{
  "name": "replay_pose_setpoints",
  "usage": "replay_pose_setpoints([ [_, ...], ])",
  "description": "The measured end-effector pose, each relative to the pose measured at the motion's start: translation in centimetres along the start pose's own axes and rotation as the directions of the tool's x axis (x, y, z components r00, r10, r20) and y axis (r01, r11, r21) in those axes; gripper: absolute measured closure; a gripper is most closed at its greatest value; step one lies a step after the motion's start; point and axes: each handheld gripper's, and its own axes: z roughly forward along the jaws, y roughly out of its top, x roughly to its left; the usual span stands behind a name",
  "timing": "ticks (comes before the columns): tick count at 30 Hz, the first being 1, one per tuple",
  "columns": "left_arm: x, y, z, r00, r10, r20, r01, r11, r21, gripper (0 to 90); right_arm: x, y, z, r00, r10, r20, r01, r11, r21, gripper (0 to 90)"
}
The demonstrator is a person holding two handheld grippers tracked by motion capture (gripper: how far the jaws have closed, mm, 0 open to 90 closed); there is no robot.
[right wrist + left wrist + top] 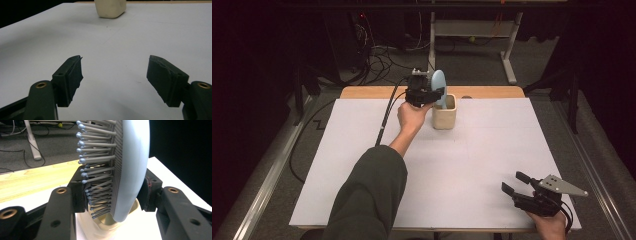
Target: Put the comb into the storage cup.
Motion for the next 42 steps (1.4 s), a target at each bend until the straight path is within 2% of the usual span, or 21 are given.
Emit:
replay_pose_setpoints([
  [6, -0.52, -0.26, 0.43, 0.9997, 0.022, 0.000, -0.022, 0.9997, 0.012, 50.8, 0.02, 0.00, -0.07, 1.0000, -0.001, 0.000, 0.001, 1.000, -0.003, 29.3],
  [13, -0.37, -0.26, 0.49, 0.9999, 0.016, 0.000, -0.016, 0.9998, 0.011, 50.4, 0.00, 0.00, -0.07, 1.0000, -0.001, -0.002, 0.001, 1.000, -0.004, 29.3],
  [19, -0.56, -0.30, 0.47, 0.9994, 0.034, -0.002, -0.034, 0.9994, 0.010, 50.1, 0.01, 0.00, -0.05, 1.0000, -0.001, 0.000, 0.001, 1.000, -0.002, 29.3],
  [42, -0.06, -0.14, -0.13, 0.9964, 0.085, -0.008, -0.084, 0.9956, 0.042, 47.0, 0.01, 0.00, 0.04, 1.0000, -0.002, 0.000, 0.002, 1.000, 0.001, 29.2],
])
